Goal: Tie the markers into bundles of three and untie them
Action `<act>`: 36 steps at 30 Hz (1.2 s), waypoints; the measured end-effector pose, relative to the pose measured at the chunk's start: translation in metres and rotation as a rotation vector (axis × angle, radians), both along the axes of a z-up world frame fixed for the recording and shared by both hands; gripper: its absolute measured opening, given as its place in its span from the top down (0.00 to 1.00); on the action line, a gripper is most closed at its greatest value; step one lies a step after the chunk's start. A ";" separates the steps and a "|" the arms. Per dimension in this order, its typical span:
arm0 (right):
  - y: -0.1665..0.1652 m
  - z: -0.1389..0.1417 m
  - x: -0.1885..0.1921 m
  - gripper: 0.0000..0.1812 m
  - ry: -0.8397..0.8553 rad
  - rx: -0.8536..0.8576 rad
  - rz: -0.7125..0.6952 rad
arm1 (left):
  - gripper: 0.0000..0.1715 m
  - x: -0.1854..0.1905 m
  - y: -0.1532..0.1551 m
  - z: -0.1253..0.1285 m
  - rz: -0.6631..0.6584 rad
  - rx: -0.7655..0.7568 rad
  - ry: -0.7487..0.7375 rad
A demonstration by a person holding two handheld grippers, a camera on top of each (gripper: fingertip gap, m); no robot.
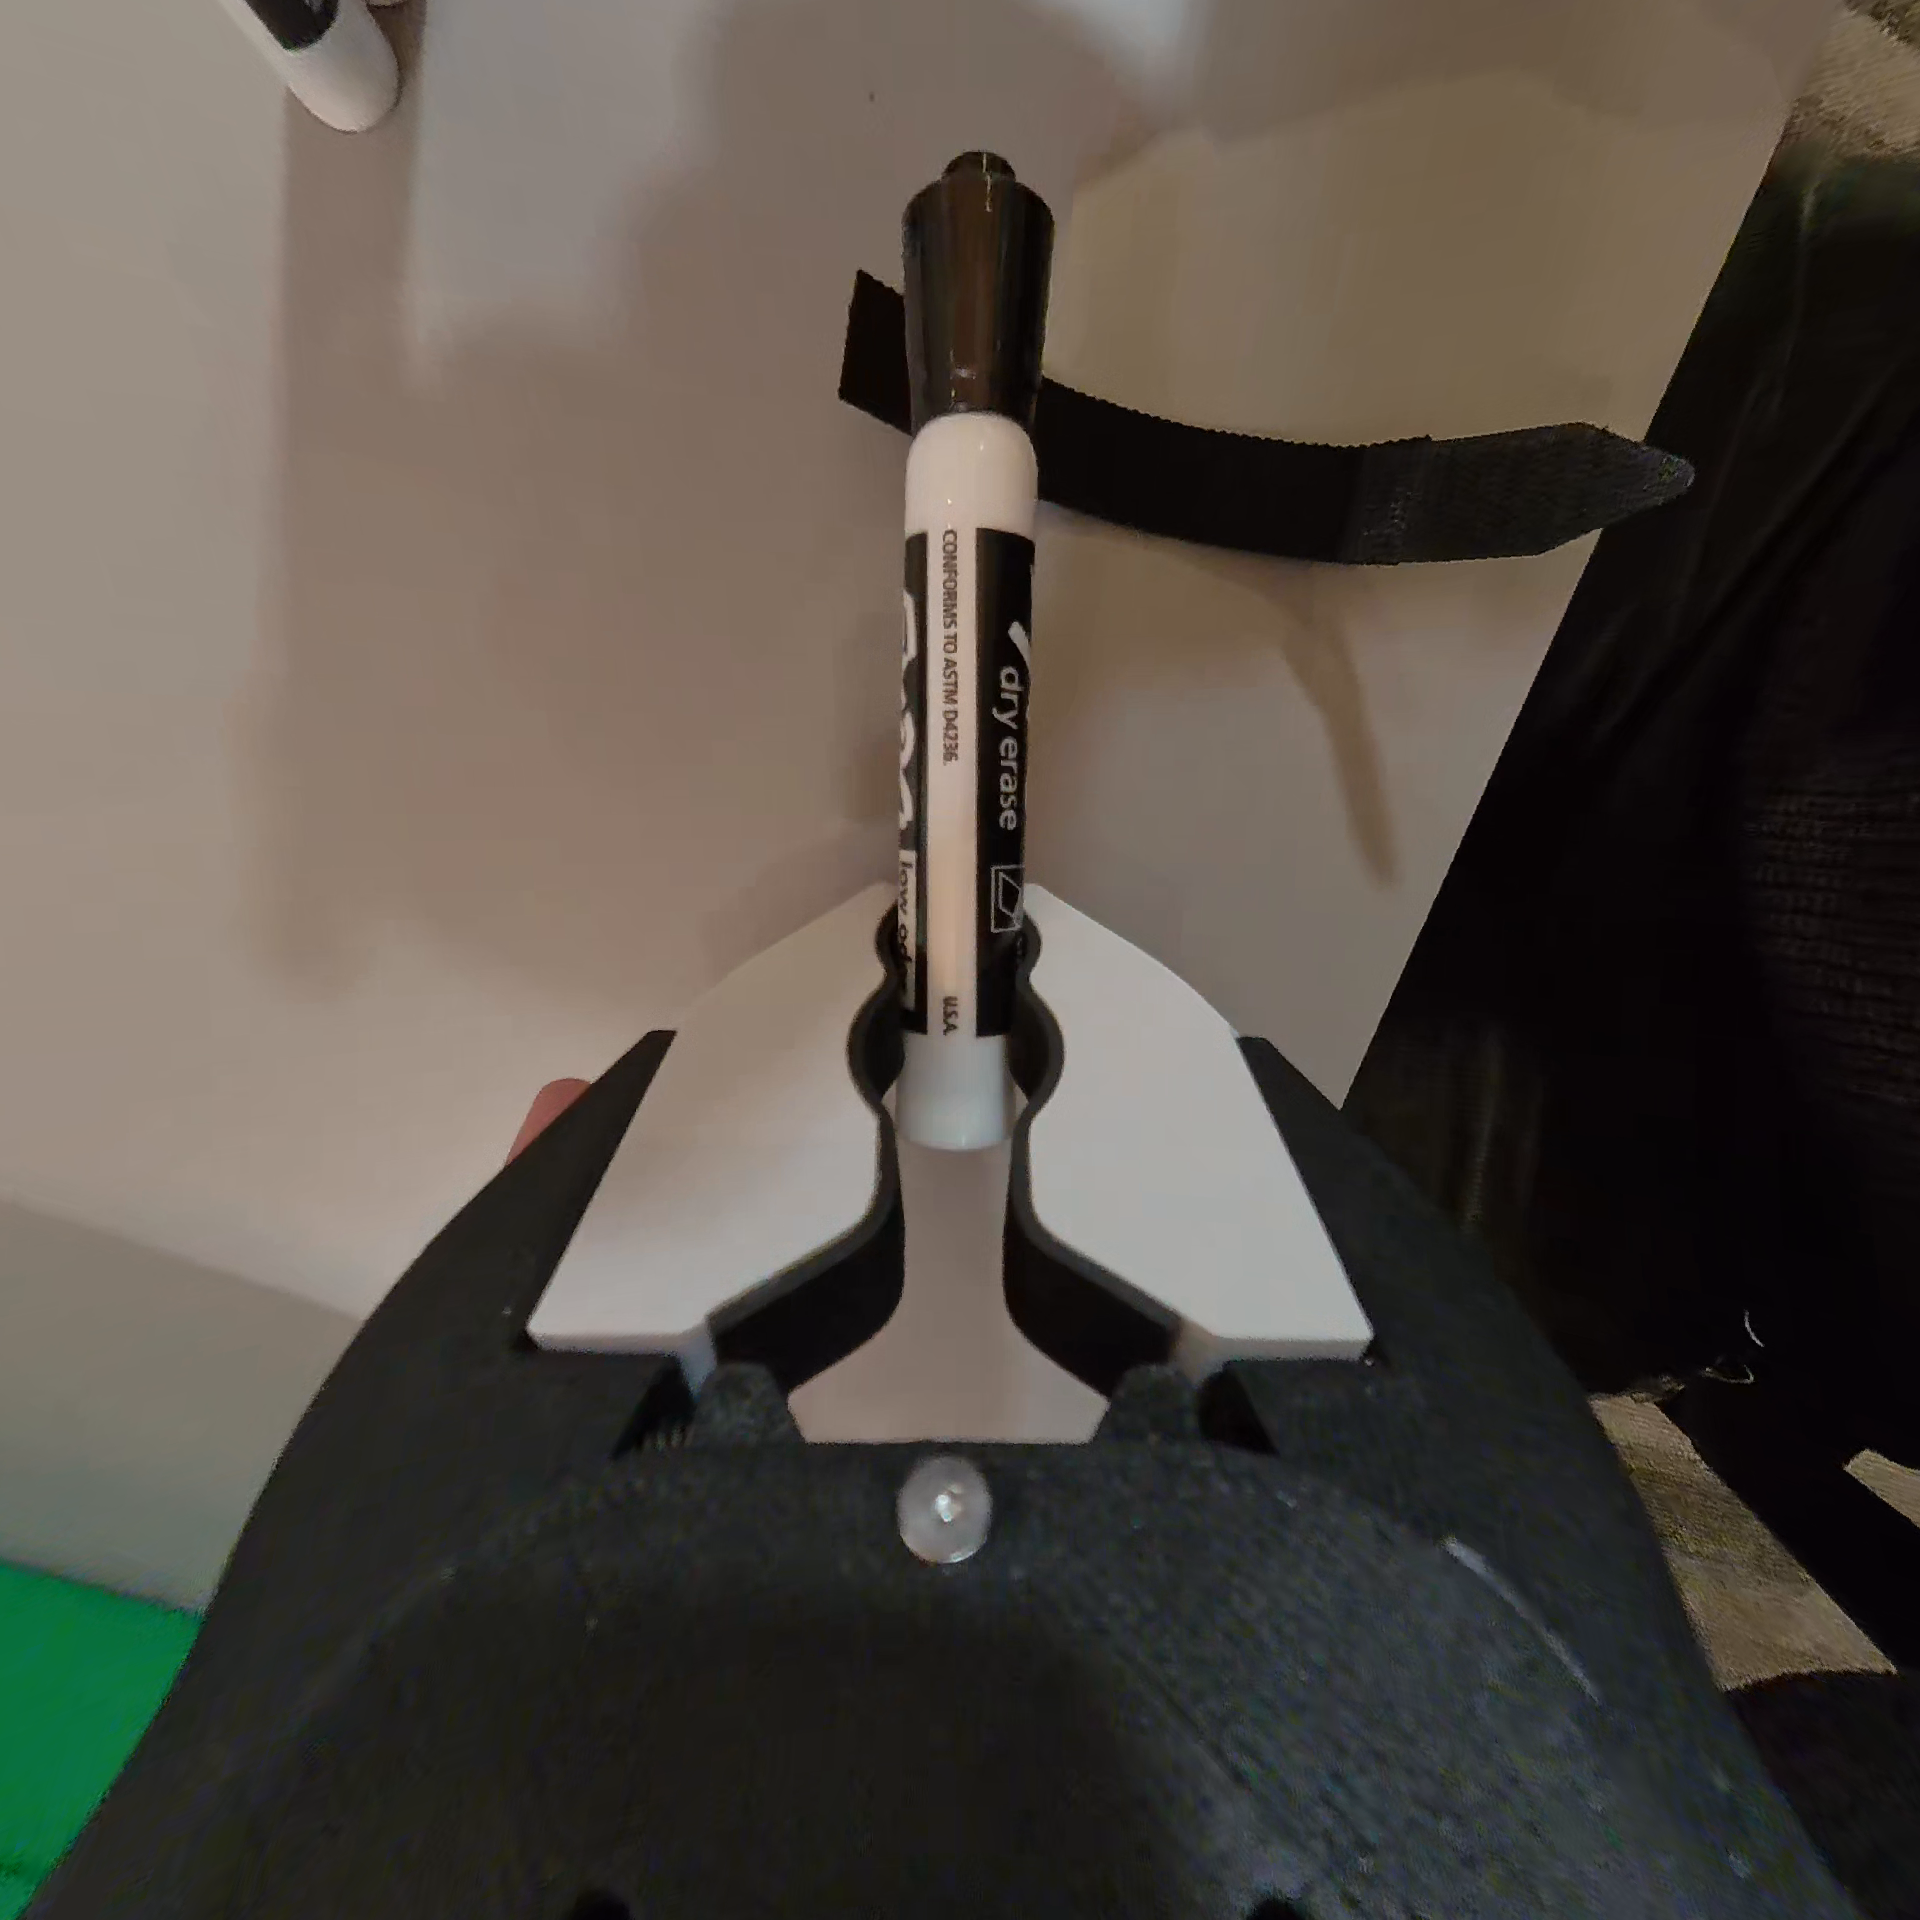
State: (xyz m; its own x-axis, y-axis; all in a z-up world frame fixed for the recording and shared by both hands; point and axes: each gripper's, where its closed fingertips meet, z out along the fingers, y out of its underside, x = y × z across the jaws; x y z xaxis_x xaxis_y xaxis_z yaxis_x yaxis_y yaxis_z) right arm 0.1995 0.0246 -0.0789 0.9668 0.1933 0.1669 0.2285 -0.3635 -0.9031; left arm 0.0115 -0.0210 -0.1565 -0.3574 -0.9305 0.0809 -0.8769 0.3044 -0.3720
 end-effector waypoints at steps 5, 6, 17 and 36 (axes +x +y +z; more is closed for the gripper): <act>-0.006 0.001 0.005 0.89 0.012 0.028 -0.006 | 0.90 -0.002 0.000 -0.001 0.004 -0.015 0.001; -0.009 0.003 0.007 0.89 0.012 0.041 -0.023 | 0.89 -0.002 0.000 0.000 0.006 -0.020 -0.003; -0.098 0.100 0.008 0.90 0.893 0.560 -0.104 | 0.90 0.006 -0.002 0.007 0.048 -0.095 -0.072; -0.074 0.046 -0.081 0.90 1.140 0.480 -0.099 | 0.90 0.035 -0.027 0.017 0.002 -0.108 -0.176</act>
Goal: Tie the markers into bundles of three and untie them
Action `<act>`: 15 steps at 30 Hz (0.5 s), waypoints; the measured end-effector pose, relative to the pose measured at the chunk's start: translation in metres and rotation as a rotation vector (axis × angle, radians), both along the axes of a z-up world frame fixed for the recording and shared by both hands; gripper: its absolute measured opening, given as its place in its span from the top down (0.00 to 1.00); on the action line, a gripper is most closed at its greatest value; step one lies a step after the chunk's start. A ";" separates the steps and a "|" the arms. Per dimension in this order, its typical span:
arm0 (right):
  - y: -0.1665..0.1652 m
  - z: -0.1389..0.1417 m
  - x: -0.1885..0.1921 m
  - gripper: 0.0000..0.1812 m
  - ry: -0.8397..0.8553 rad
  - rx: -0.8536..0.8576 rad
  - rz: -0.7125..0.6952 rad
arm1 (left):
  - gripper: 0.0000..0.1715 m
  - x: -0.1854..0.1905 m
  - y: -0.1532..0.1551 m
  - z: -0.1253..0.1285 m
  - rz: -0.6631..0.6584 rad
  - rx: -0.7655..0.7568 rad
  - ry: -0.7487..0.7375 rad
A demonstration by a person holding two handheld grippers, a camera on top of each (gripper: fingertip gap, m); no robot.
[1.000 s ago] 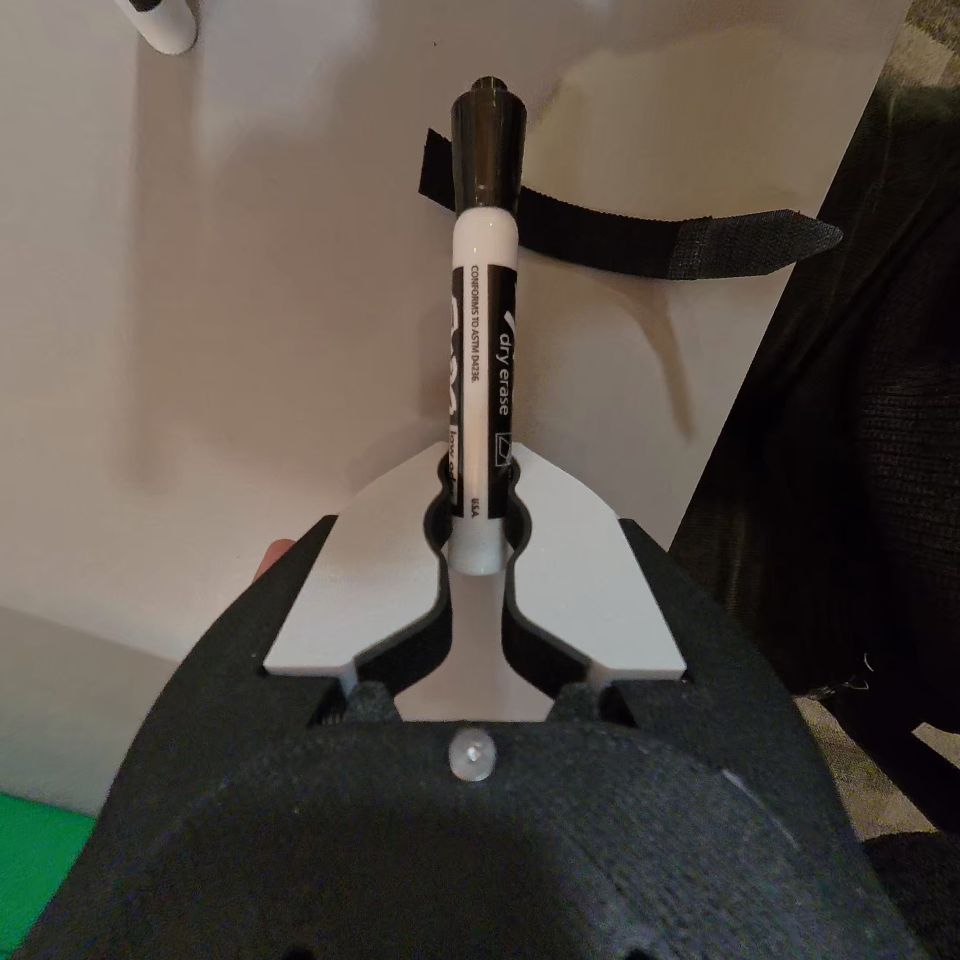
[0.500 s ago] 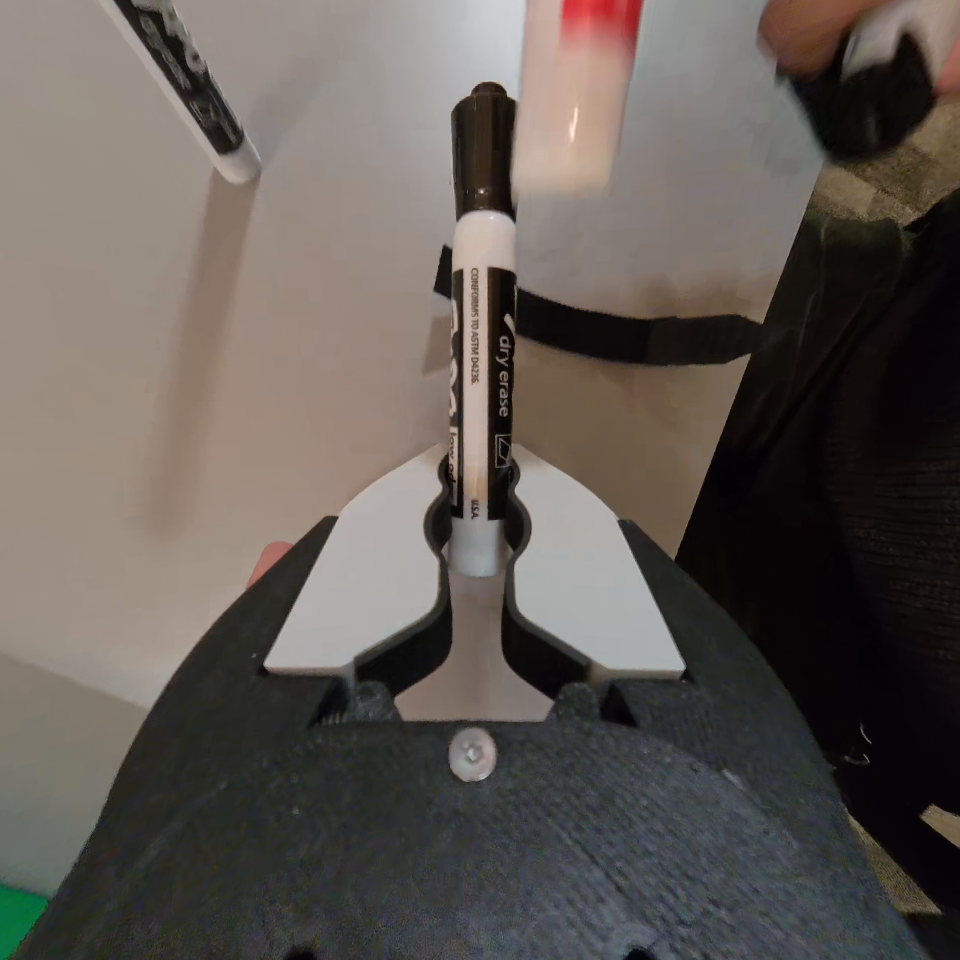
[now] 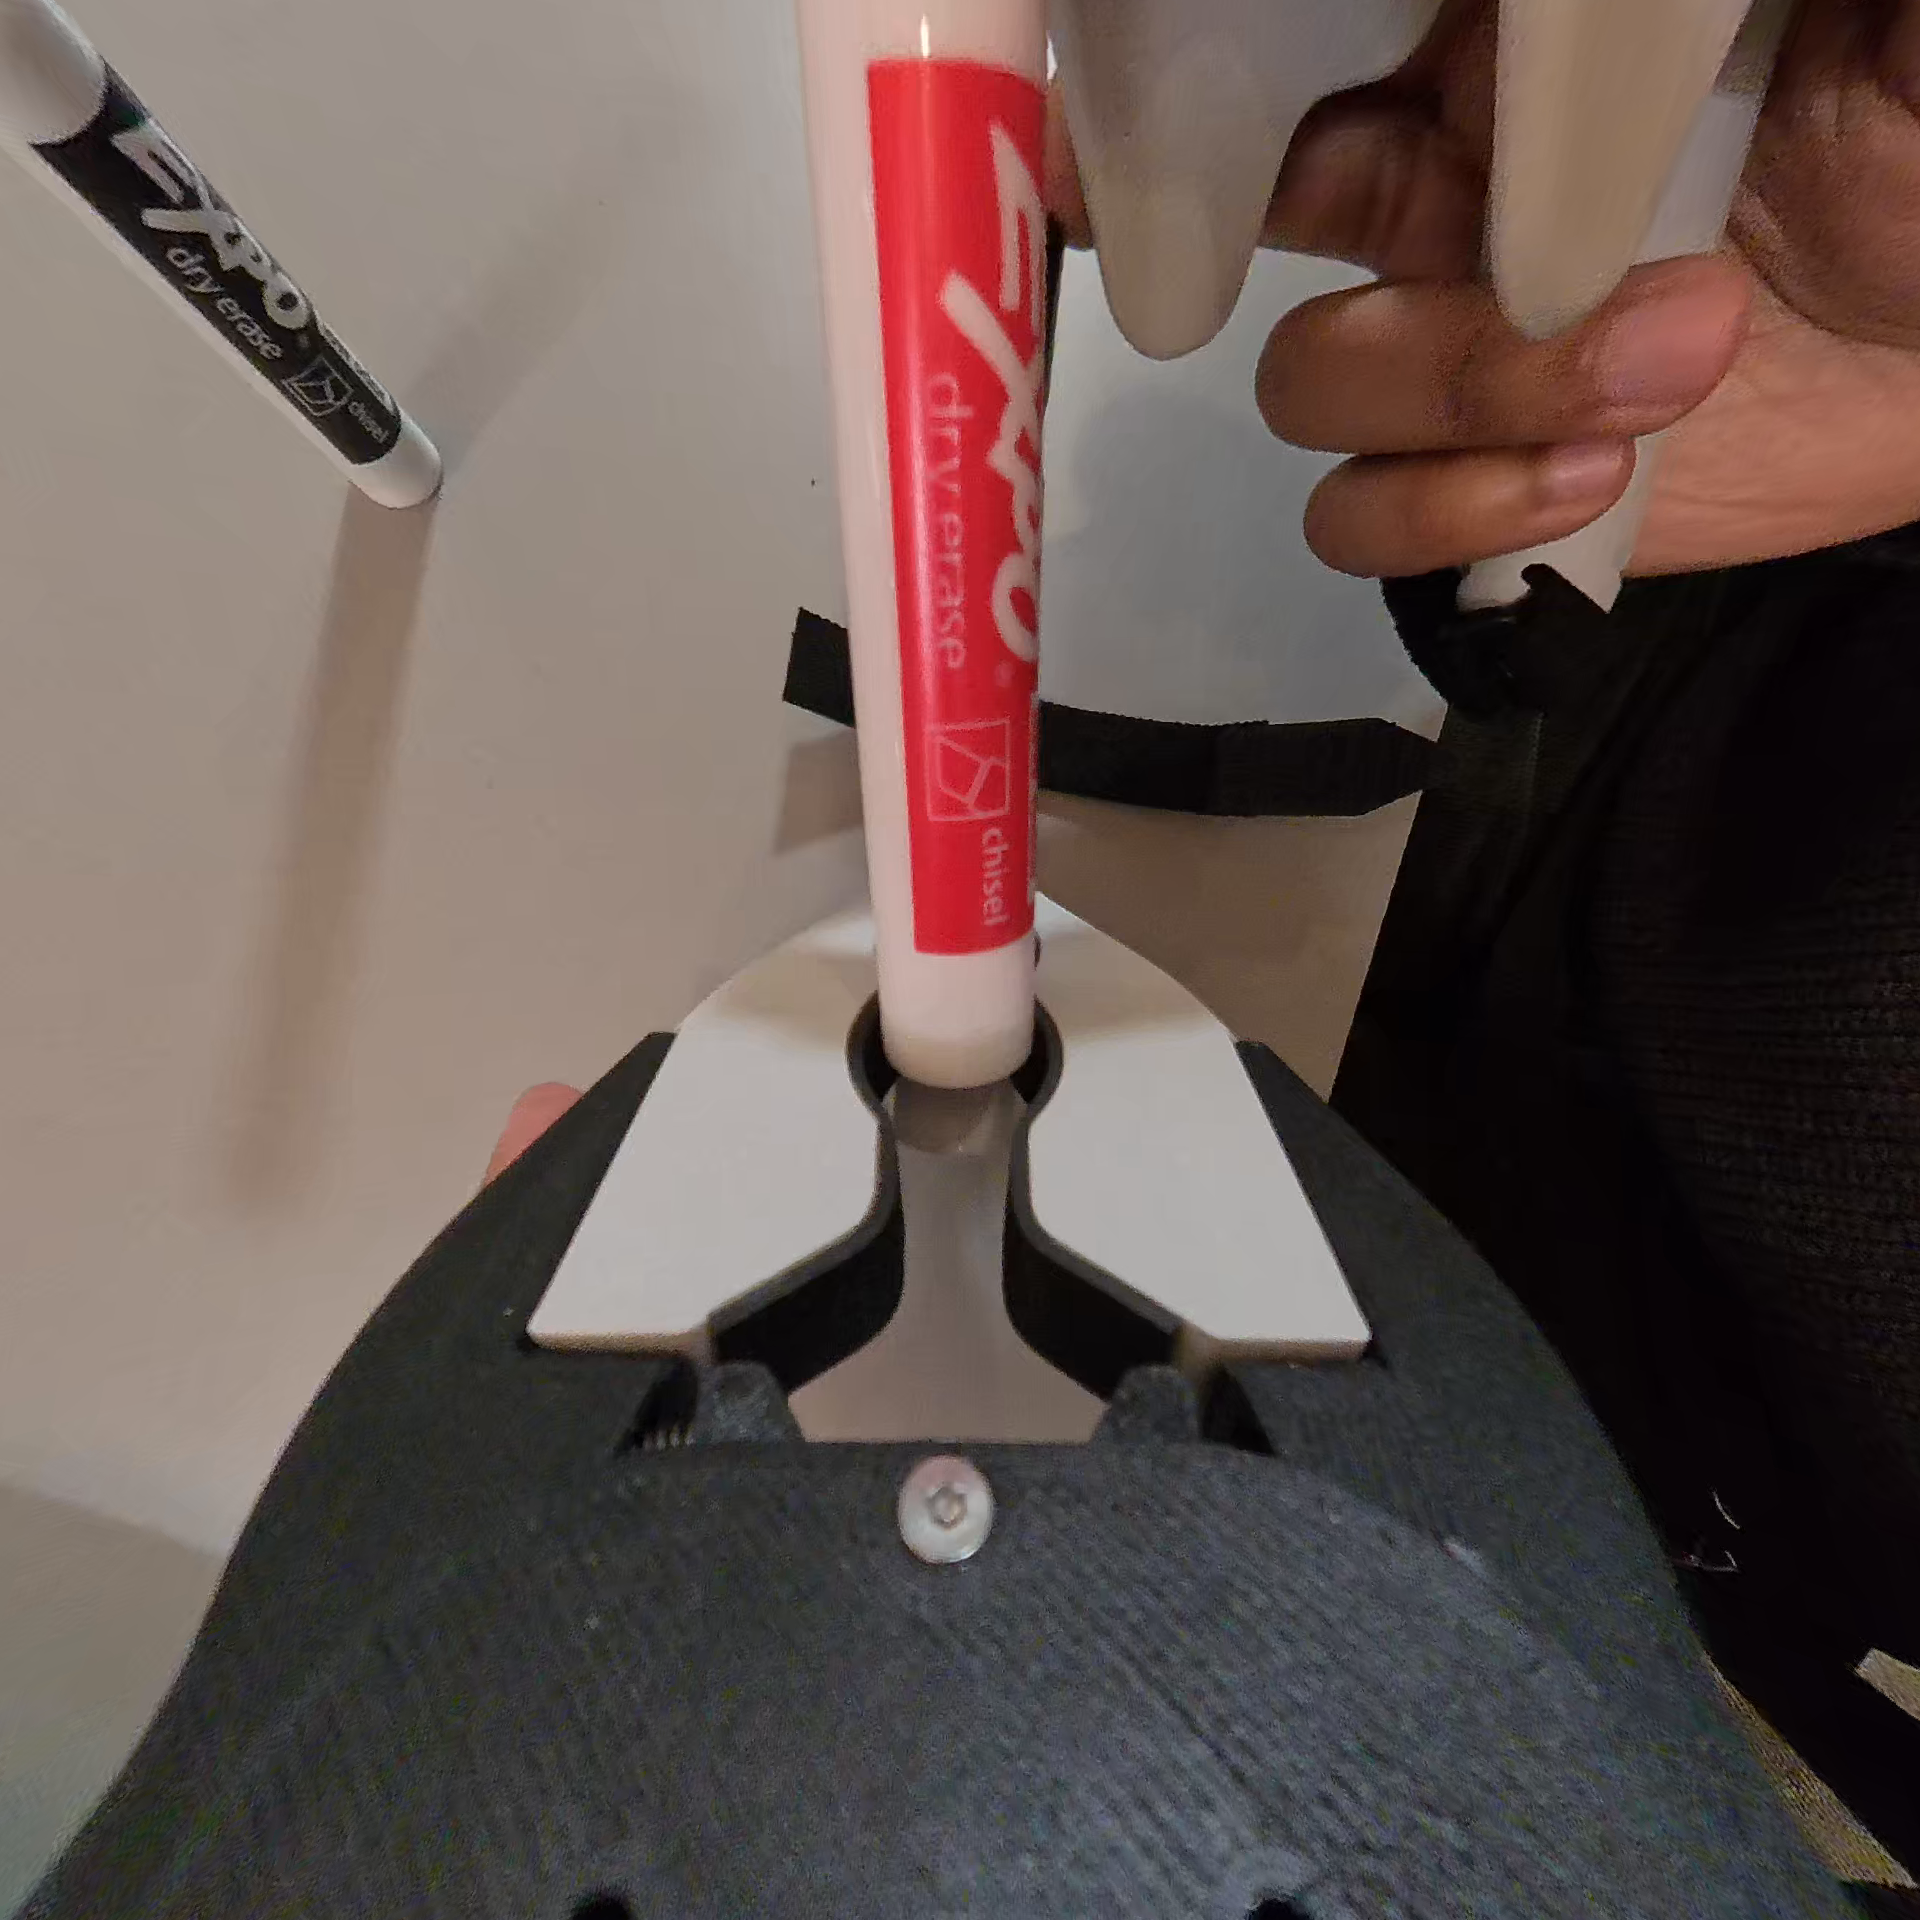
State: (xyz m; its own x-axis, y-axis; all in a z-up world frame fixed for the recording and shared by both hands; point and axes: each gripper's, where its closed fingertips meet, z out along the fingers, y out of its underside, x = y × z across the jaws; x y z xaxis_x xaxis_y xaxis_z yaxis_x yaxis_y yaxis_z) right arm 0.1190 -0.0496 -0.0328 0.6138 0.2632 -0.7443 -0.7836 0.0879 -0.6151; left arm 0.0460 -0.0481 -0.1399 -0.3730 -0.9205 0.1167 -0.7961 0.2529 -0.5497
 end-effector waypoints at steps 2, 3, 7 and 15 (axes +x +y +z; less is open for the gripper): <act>0.000 -0.001 -0.003 0.90 -0.032 -0.014 -0.004 | 0.90 0.002 0.003 0.003 0.020 -0.001 -0.016; 0.000 -0.001 -0.006 0.90 -0.046 -0.023 0.006 | 0.90 0.003 0.003 0.004 0.024 -0.007 -0.023; 0.005 -0.008 -0.022 0.90 -0.052 -0.066 0.097 | 0.90 0.003 0.004 0.007 0.021 0.006 -0.041; 0.010 -0.033 -0.040 0.89 -0.136 -0.226 0.212 | 0.89 -0.002 0.012 -0.003 0.059 0.040 0.021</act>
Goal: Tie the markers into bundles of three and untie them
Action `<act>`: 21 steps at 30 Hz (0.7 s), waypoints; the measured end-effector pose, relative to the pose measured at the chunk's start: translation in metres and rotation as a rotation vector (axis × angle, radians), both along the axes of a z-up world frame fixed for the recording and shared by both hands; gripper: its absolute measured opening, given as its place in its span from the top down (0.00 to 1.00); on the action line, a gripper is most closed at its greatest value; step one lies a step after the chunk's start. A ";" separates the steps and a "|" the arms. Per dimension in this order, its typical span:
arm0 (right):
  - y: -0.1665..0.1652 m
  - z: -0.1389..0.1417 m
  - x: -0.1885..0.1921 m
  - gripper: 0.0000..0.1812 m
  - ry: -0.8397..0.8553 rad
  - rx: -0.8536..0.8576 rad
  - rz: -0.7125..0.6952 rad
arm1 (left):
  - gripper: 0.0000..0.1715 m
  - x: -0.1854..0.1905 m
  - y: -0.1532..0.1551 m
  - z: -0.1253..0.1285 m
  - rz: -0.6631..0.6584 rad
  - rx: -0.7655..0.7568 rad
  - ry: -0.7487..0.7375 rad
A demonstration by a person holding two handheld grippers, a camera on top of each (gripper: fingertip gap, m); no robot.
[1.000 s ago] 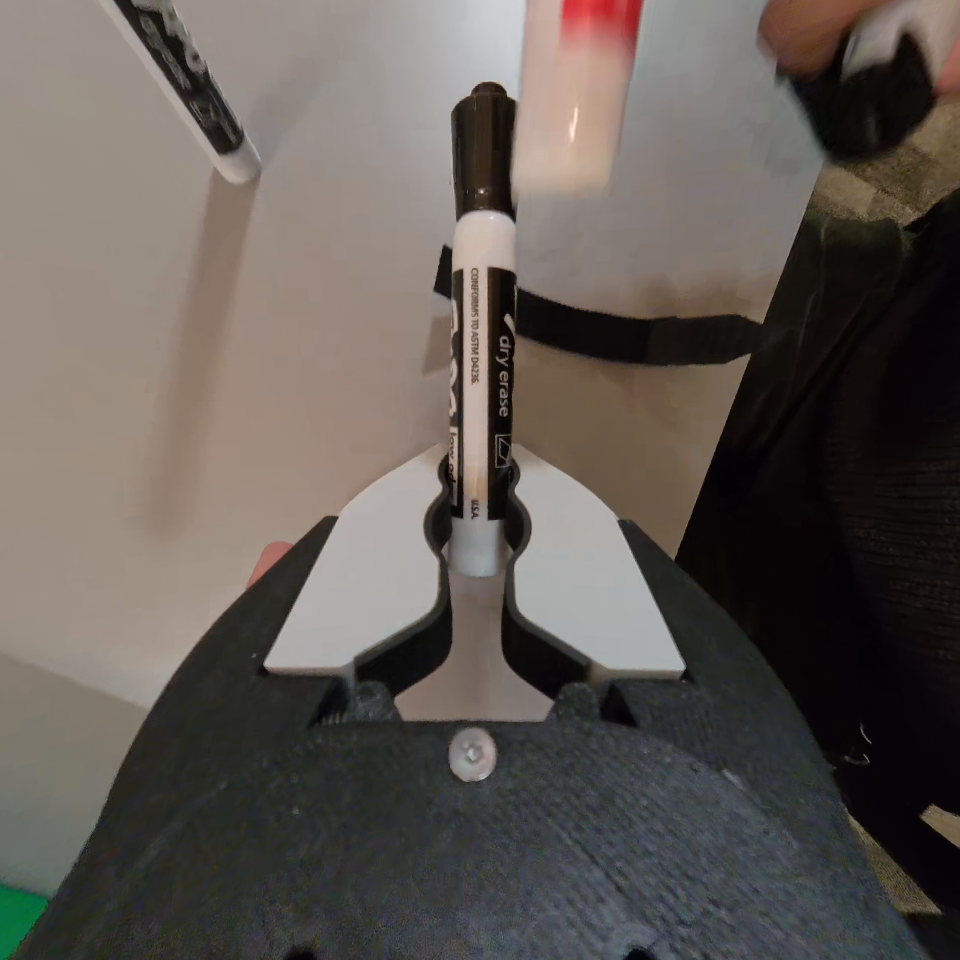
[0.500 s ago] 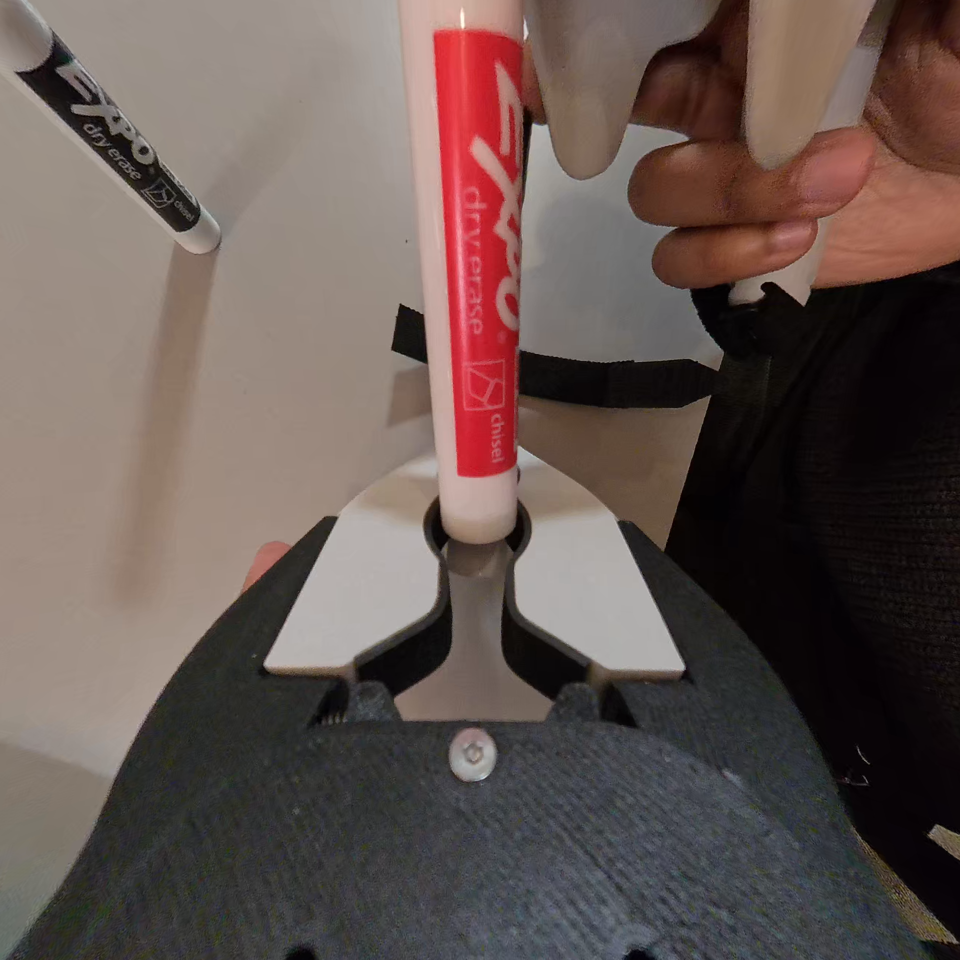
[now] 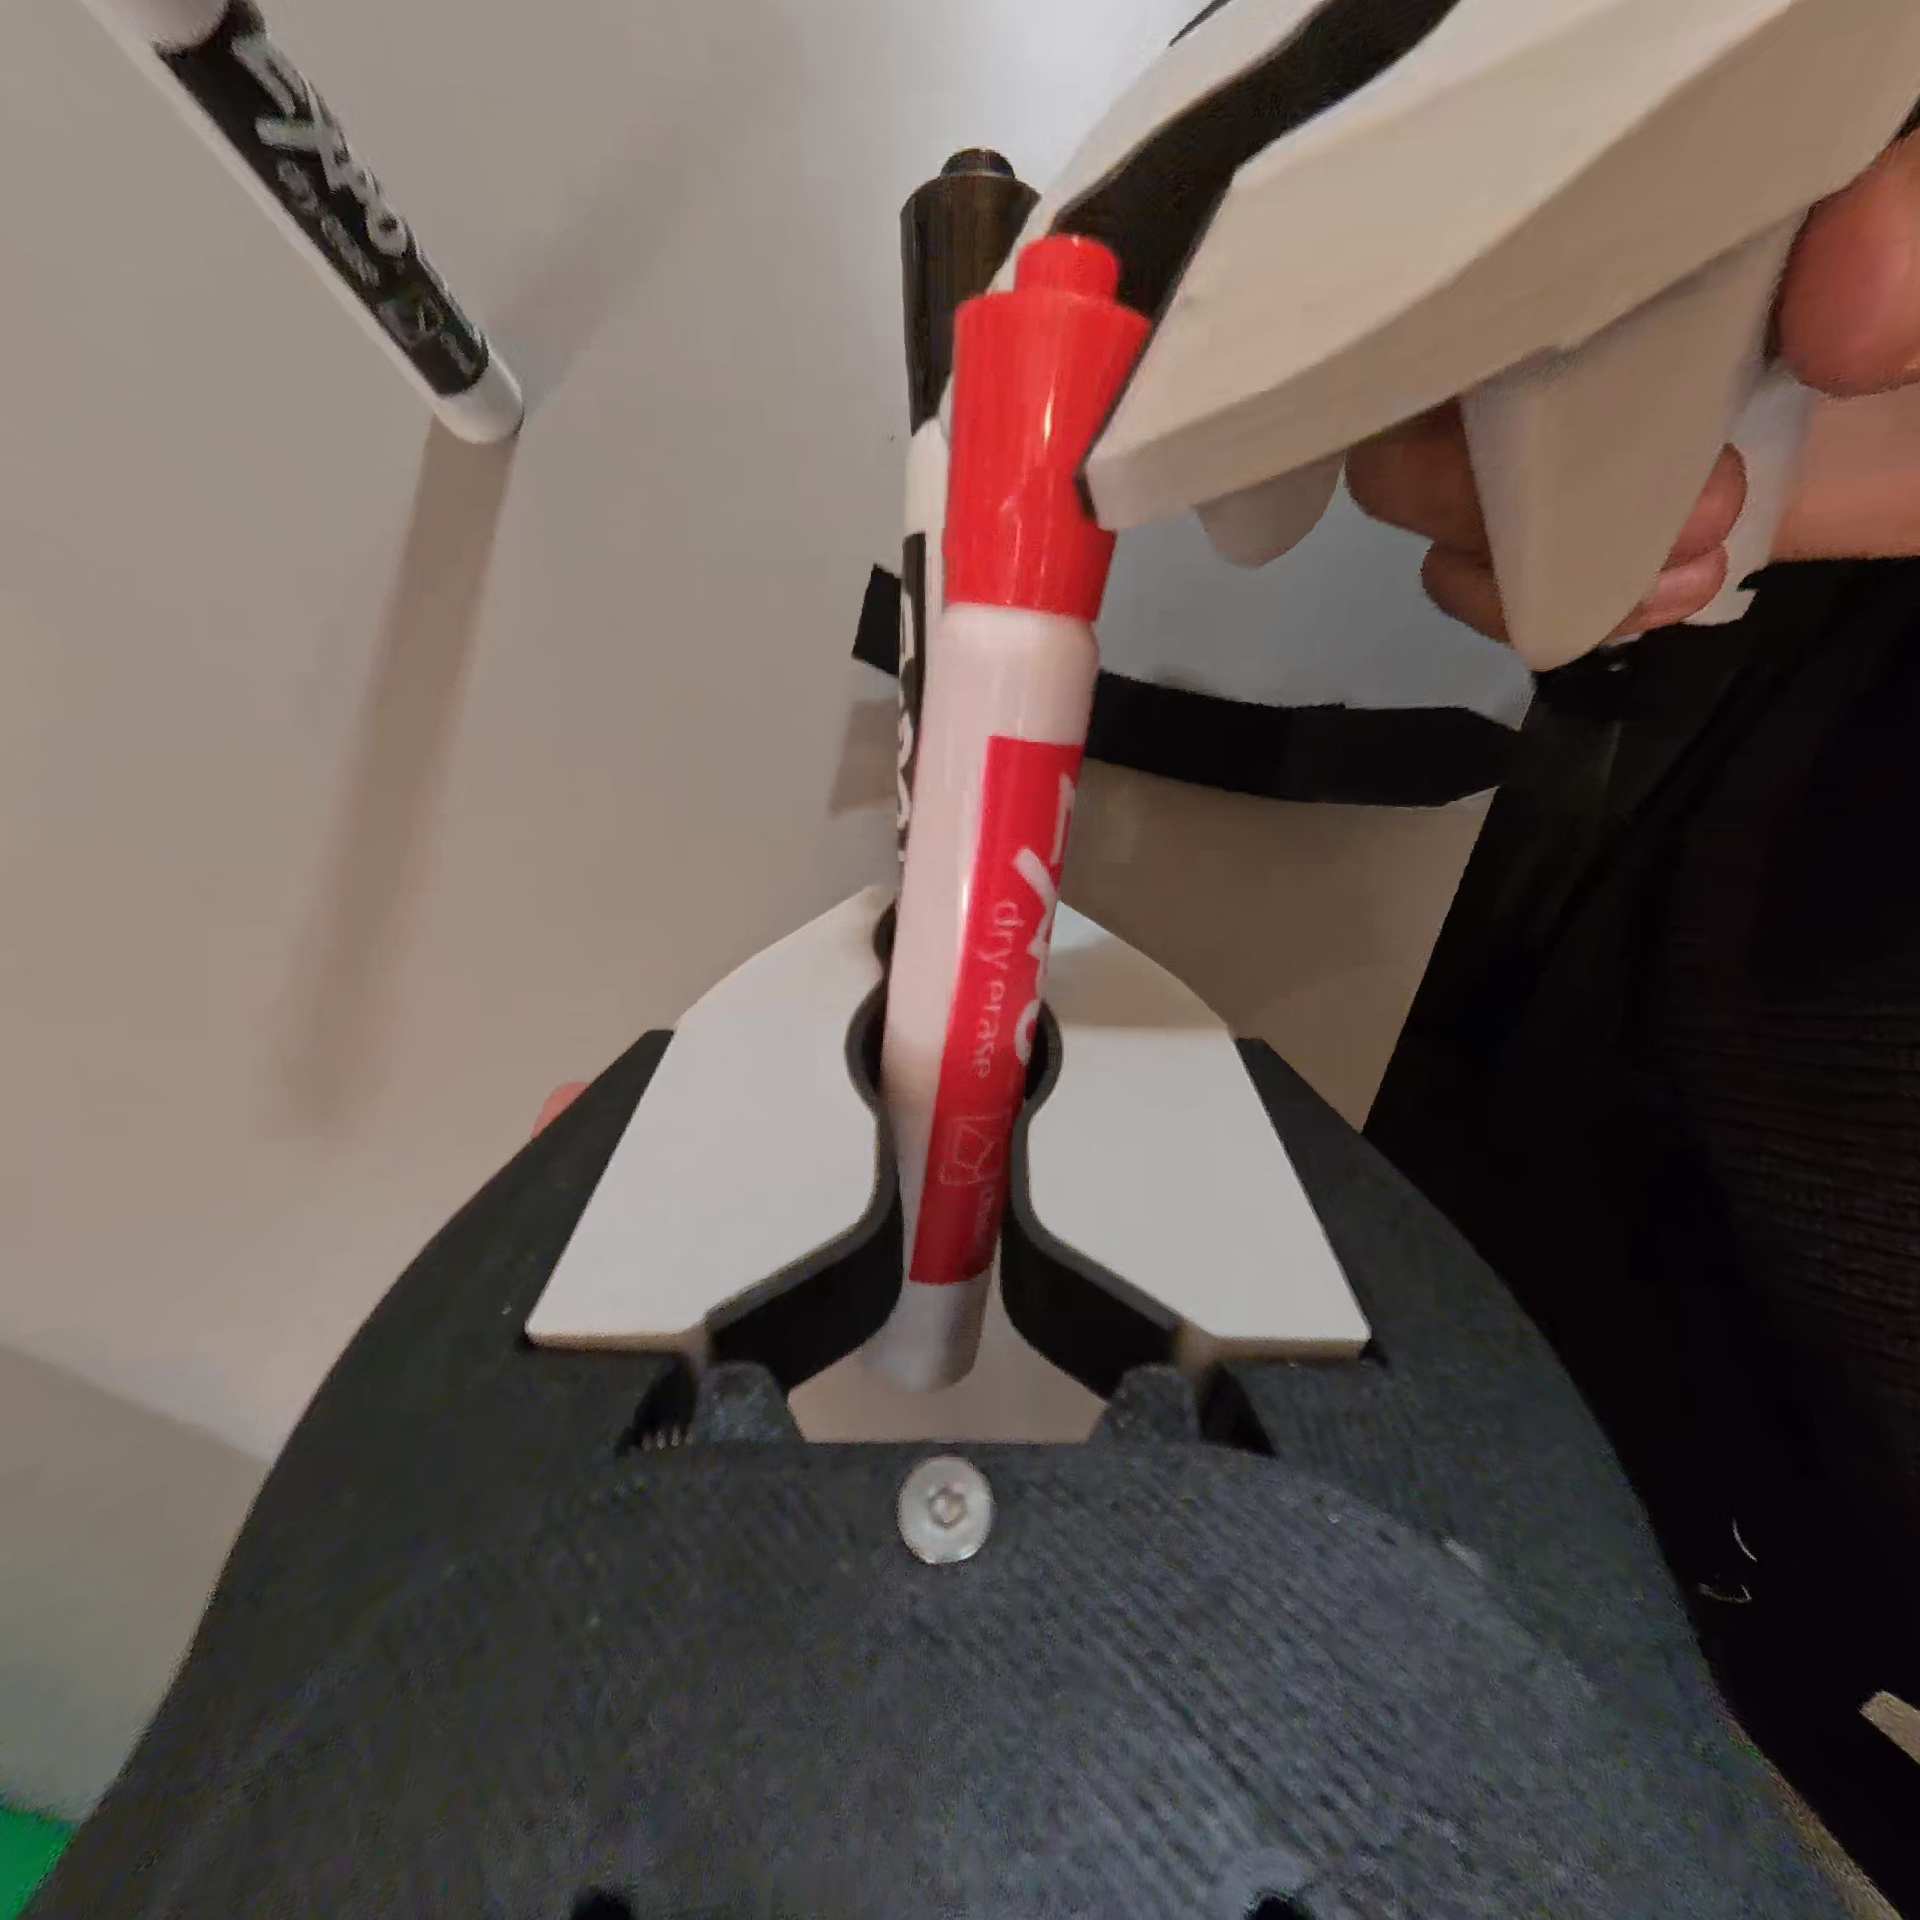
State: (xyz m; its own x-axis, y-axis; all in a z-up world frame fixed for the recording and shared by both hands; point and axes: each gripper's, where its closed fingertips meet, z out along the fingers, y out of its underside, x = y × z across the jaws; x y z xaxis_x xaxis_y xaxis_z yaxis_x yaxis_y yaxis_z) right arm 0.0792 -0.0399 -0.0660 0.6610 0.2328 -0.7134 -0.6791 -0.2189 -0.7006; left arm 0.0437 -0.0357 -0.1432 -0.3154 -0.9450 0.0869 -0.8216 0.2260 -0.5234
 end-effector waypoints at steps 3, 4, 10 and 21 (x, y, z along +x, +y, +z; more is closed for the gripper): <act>-0.002 0.000 0.009 0.86 -0.026 -0.001 -0.031 | 0.89 -0.007 -0.001 -0.006 0.004 -0.021 0.048; -0.003 0.002 0.012 0.85 -0.039 0.008 -0.039 | 0.89 -0.009 -0.001 -0.008 0.007 -0.026 0.067; -0.005 0.006 0.013 0.86 -0.324 0.031 0.042 | 0.89 -0.019 -0.004 -0.016 0.002 -0.047 0.145; -0.027 -0.029 -0.020 0.78 -1.154 -0.017 0.647 | 0.89 -0.031 -0.015 -0.017 -0.118 -0.021 0.226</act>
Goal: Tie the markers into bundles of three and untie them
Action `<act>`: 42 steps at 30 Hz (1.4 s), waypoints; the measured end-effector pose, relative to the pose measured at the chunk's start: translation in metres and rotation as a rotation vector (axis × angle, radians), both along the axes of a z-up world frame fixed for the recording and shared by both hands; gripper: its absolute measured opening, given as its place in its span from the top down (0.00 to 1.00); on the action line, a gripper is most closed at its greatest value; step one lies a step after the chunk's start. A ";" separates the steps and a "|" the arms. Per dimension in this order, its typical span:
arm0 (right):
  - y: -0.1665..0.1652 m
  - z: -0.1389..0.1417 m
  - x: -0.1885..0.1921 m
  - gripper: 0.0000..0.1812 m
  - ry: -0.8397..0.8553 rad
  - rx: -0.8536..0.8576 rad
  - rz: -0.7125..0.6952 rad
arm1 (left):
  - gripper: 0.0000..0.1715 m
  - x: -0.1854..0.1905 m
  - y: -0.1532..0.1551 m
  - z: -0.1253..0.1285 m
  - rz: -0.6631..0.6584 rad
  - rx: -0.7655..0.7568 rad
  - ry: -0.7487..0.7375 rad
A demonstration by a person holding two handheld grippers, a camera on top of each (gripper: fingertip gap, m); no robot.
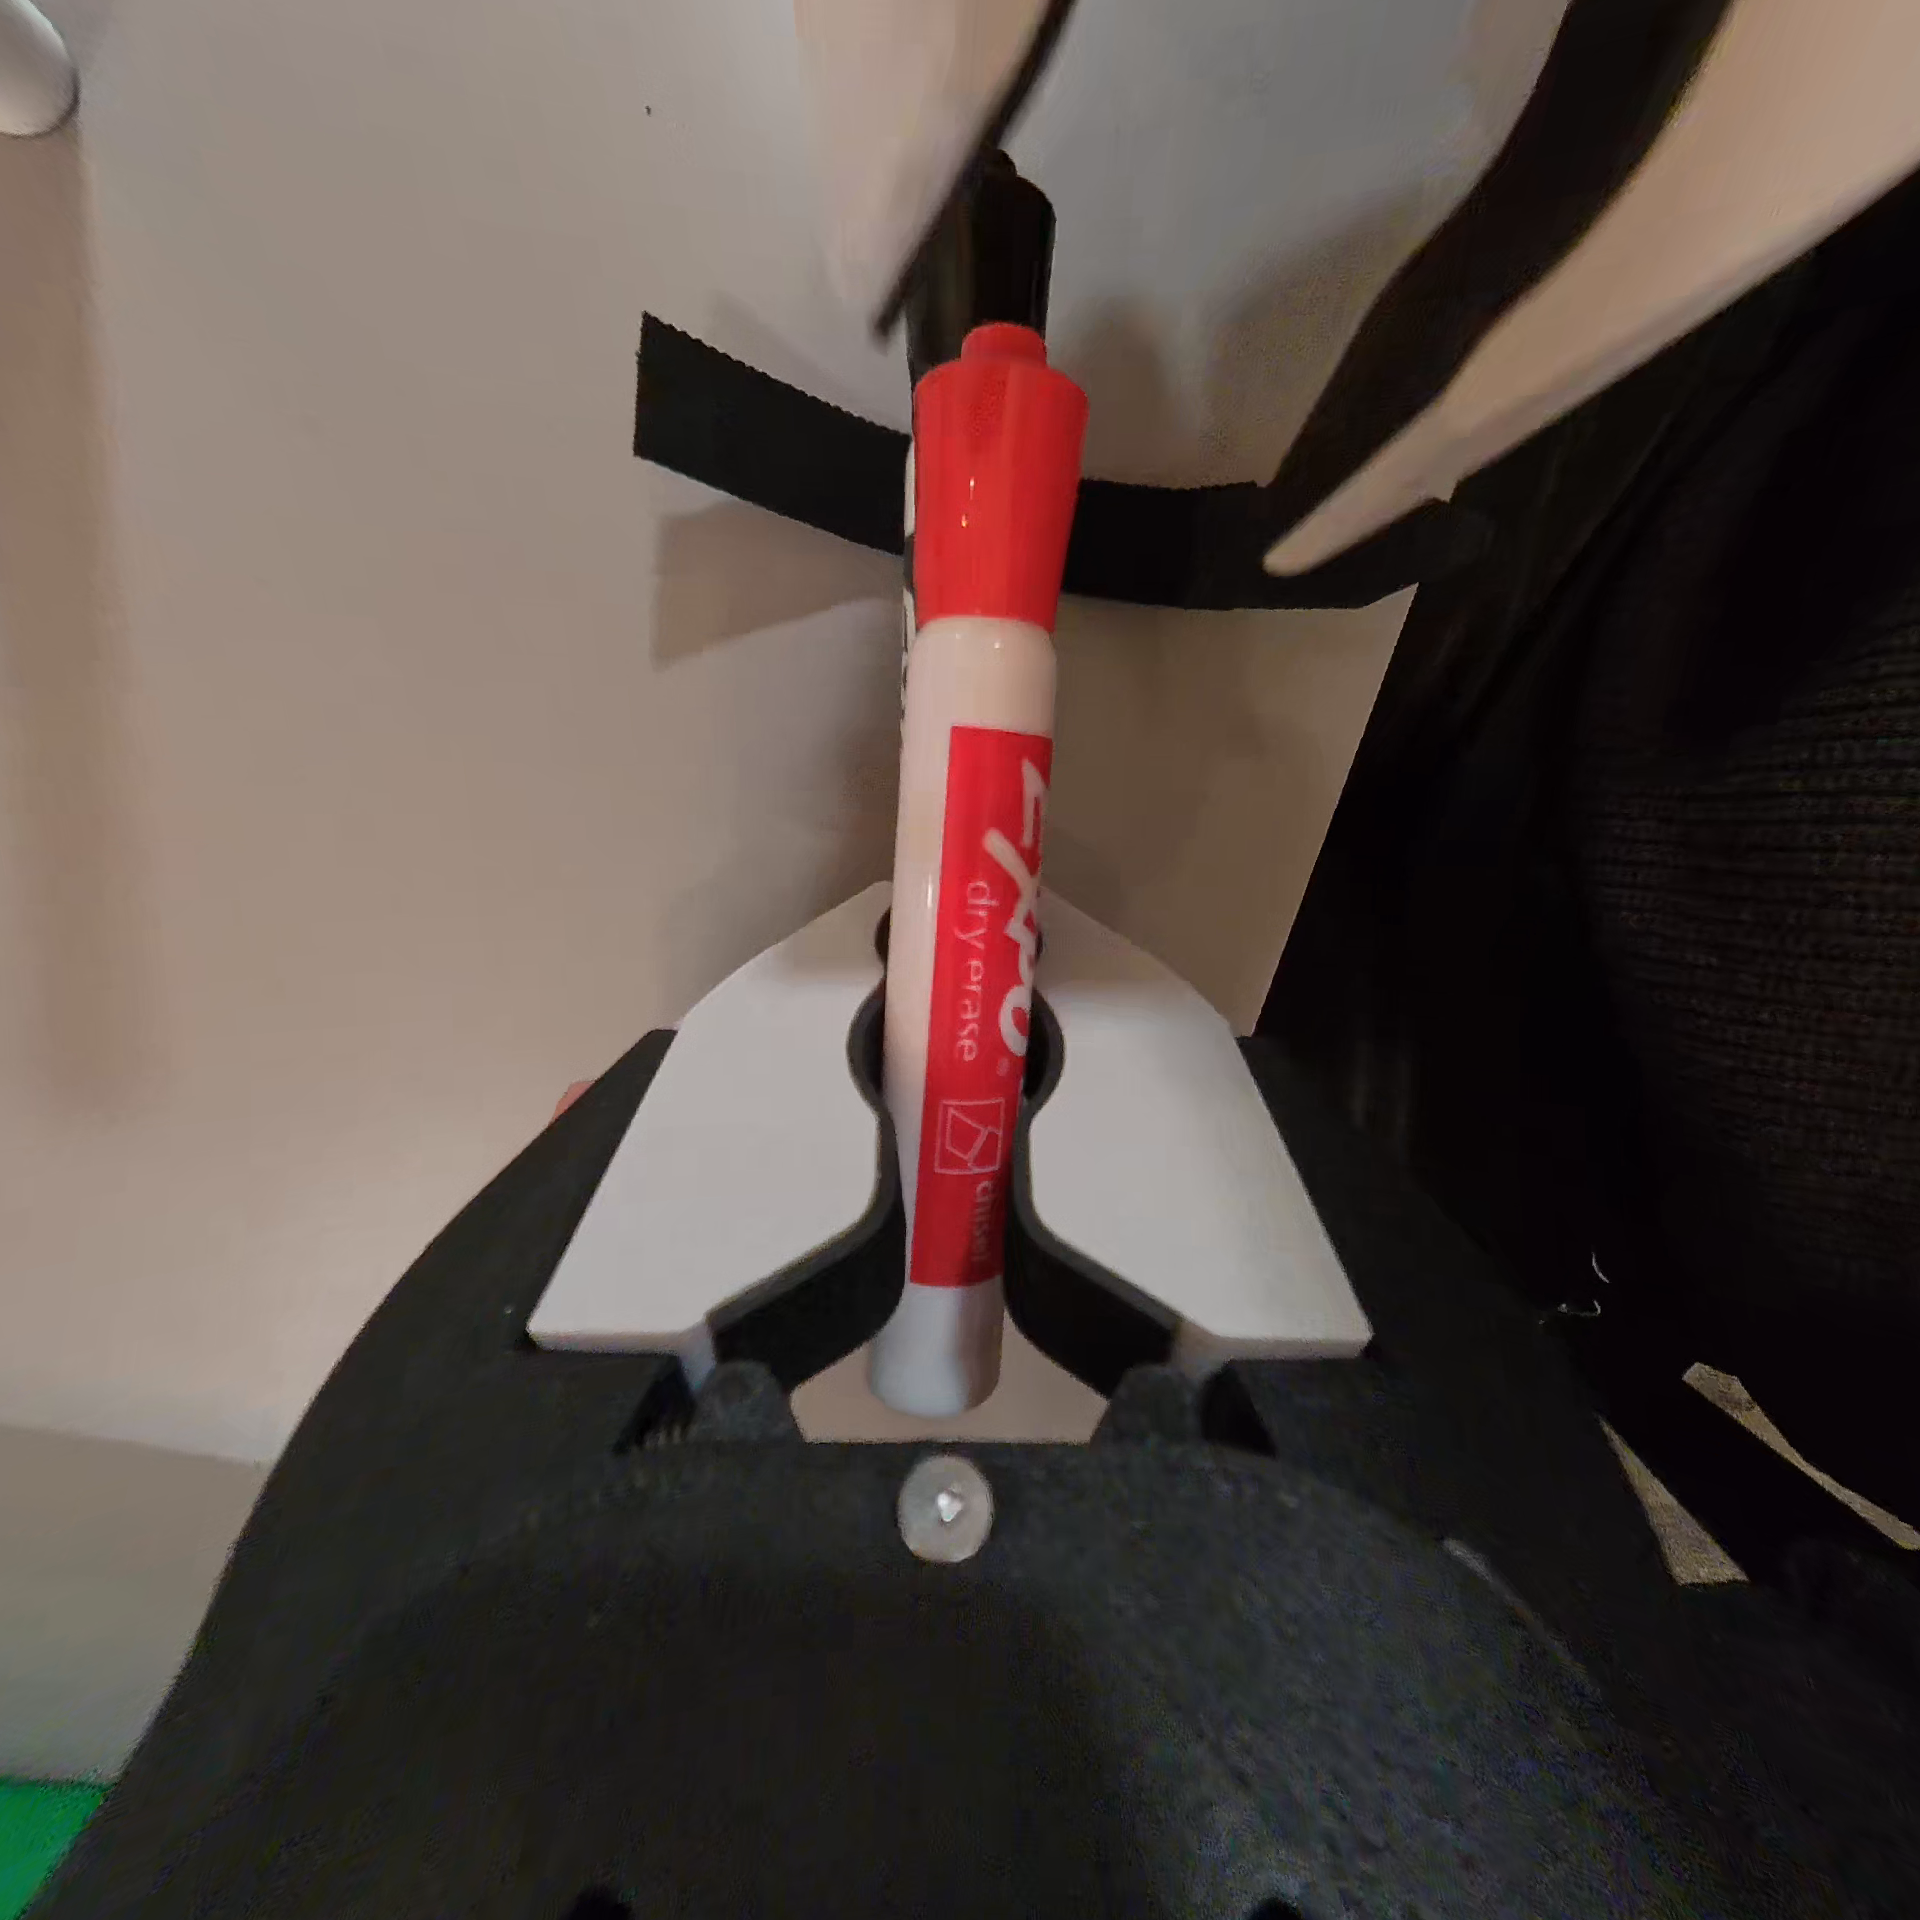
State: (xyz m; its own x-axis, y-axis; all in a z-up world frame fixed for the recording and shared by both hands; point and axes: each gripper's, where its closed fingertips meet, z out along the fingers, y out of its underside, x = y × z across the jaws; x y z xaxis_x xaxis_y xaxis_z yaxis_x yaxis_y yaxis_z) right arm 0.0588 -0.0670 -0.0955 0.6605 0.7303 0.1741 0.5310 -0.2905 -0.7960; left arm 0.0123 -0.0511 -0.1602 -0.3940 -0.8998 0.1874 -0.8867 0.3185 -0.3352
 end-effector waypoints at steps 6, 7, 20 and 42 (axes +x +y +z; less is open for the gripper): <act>0.007 -0.019 -0.011 0.90 -0.228 -0.075 0.155 | 0.88 0.001 -0.005 0.002 -0.021 0.015 -0.006; 0.007 -0.019 -0.012 0.90 -0.234 -0.081 0.171 | 0.88 0.000 -0.004 0.002 -0.020 0.017 -0.008; 0.002 -0.013 0.003 0.90 -0.263 -0.102 0.190 | 0.88 -0.002 -0.004 0.006 -0.020 -0.036 -0.041; 0.015 0.035 0.027 0.82 -0.092 0.016 0.058 | 0.89 0.001 0.000 0.012 0.013 -0.050 -0.074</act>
State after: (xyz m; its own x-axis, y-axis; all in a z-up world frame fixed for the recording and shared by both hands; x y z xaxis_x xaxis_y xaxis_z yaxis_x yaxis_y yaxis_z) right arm 0.0862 -0.0518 -0.0601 0.5976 0.7638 0.2440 0.6176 -0.2444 -0.7476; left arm 0.0131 -0.0512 -0.1477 -0.3967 -0.8952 0.2031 -0.8627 0.2880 -0.4156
